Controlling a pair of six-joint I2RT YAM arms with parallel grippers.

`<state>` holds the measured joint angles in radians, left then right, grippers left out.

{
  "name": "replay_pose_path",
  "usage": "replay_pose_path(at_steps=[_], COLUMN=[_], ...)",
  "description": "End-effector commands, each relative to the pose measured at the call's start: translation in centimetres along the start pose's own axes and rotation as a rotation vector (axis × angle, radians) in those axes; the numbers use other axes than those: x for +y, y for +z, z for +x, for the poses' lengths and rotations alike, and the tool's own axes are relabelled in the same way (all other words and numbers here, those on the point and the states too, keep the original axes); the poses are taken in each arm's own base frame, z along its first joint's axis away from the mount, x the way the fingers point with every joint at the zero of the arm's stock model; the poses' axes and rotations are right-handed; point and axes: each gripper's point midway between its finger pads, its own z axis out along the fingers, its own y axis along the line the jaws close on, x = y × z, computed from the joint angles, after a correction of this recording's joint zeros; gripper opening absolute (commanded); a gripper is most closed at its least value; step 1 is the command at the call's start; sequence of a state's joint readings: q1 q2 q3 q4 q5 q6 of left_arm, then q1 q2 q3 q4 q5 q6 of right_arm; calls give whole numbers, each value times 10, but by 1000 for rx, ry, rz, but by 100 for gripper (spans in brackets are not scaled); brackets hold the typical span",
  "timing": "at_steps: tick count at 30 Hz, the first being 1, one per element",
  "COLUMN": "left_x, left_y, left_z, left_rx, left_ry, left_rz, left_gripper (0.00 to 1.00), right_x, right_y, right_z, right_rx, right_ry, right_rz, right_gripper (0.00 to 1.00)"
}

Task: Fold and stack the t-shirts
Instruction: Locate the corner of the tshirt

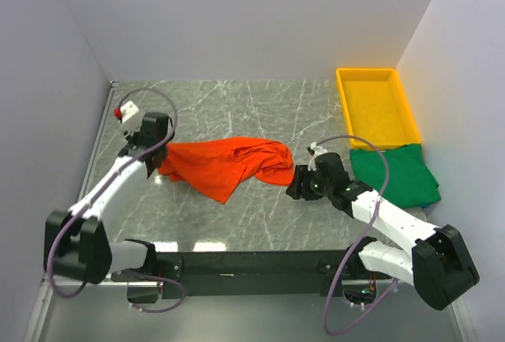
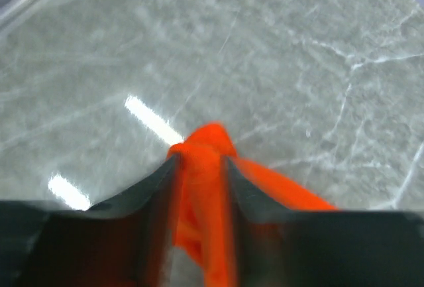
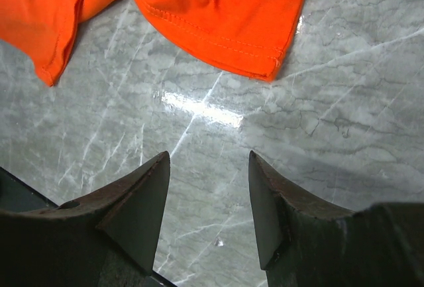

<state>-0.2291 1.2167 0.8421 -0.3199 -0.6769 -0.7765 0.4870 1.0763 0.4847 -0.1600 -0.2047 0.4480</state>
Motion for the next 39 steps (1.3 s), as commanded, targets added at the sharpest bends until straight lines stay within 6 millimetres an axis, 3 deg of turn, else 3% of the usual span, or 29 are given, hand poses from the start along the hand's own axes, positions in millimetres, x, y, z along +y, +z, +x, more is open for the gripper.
replay_pose_path(at_steps=[1, 4, 5, 6, 9, 16, 20, 23, 30, 39], left_x=[-34, -44, -44, -41, -31, -24, -16, -23, -46, -58], left_y=[8, -5, -10, -18, -40, -105, -123, -130, -132, -134], left_z=[-44, -46, -42, -39, -2, 110, 154, 177, 200, 227], left_rx=[-82, -70, -53, -41, 66, 363, 465, 510, 508, 544], left_ry=[-9, -39, -49, -59, -31, 50, 65, 89, 138, 196], left_rz=[49, 123, 137, 145, 167, 317, 316, 328, 316, 296], left_gripper=[54, 78, 80, 81, 81, 77, 74, 69, 50, 53], right_x=[12, 10, 9, 9, 12, 17, 16, 16, 16, 17], right_y=[-6, -10, -12, -13, -17, -19, -18, -17, -15, -18], right_z=[-18, -17, -16, -17, -18, -16, -17, -16, -11, -12], right_rx=[-51, -59, -57, -62, -74, -72, -84, -83, -79, -99], right_ry=[-31, -32, -31, -29, -26, -18, -12, -8, -2, -16], right_rz=[-33, -20, -13, -11, -30, -55, -55, -58, -74, -84], right_gripper=[58, 58, 57, 57, 57, 57, 57, 57, 57, 57])
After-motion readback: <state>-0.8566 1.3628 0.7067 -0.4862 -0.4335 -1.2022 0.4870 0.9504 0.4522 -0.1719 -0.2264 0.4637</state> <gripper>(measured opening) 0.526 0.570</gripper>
